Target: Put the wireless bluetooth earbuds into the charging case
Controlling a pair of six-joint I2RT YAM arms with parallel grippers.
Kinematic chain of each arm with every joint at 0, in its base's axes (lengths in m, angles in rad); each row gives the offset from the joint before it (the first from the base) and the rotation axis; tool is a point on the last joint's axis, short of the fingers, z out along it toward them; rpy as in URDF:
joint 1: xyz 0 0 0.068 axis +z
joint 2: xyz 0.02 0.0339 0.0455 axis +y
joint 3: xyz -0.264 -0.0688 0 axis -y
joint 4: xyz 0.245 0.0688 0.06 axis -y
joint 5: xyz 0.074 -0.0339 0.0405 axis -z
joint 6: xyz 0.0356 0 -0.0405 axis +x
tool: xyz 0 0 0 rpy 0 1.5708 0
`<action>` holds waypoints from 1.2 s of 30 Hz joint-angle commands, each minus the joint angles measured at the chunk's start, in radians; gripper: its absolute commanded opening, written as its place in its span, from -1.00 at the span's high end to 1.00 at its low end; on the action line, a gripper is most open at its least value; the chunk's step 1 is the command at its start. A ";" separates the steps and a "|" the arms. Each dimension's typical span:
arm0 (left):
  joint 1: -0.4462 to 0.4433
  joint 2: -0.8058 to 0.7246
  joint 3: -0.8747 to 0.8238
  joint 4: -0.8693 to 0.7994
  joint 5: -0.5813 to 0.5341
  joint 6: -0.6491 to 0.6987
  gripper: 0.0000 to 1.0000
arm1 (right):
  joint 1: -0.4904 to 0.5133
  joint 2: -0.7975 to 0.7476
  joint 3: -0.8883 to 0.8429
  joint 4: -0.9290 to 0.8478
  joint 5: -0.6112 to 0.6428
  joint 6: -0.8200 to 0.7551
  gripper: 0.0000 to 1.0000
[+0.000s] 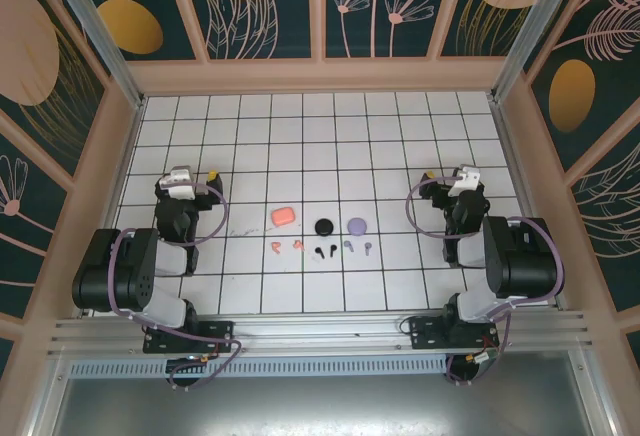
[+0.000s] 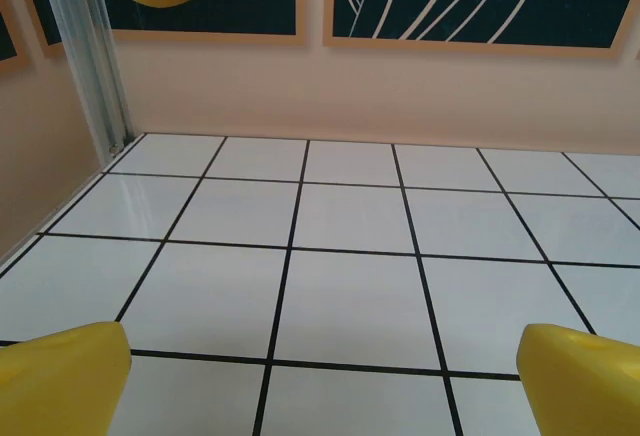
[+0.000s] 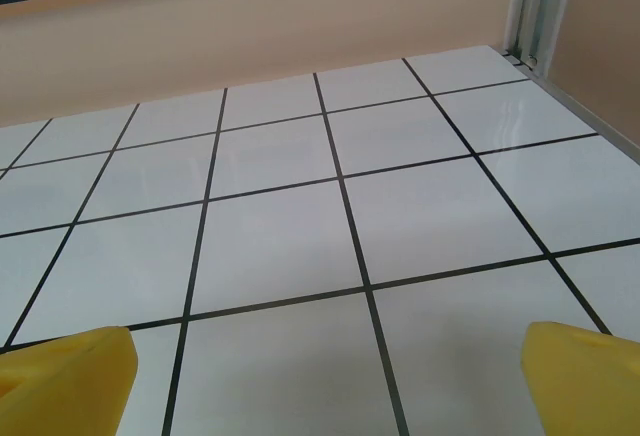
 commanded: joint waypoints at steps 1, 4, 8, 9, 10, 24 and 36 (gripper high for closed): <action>-0.002 0.000 0.021 -0.010 0.008 0.002 -0.97 | 0.000 -0.005 0.006 0.053 0.010 -0.004 -0.98; -0.002 -0.001 0.021 -0.011 0.008 0.003 -0.98 | 0.000 -0.005 0.007 0.053 0.009 -0.004 -0.98; -0.002 0.000 0.025 -0.017 0.005 0.001 -0.97 | 0.000 -0.005 0.006 0.053 0.009 -0.004 -0.98; -0.003 0.001 0.027 -0.021 0.002 0.000 -0.97 | 0.000 -0.005 0.006 0.053 0.009 -0.004 -0.98; -0.002 0.001 0.029 -0.024 0.000 -0.001 -0.98 | 0.000 -0.005 0.006 0.053 0.010 -0.004 -0.98; -0.001 0.003 0.047 -0.056 -0.046 -0.019 -0.98 | -0.003 -0.006 0.007 0.051 0.009 -0.002 -0.97; -0.002 -0.187 0.189 -0.419 -0.037 -0.006 -0.82 | 0.085 -0.334 0.154 -0.511 0.114 0.065 -0.98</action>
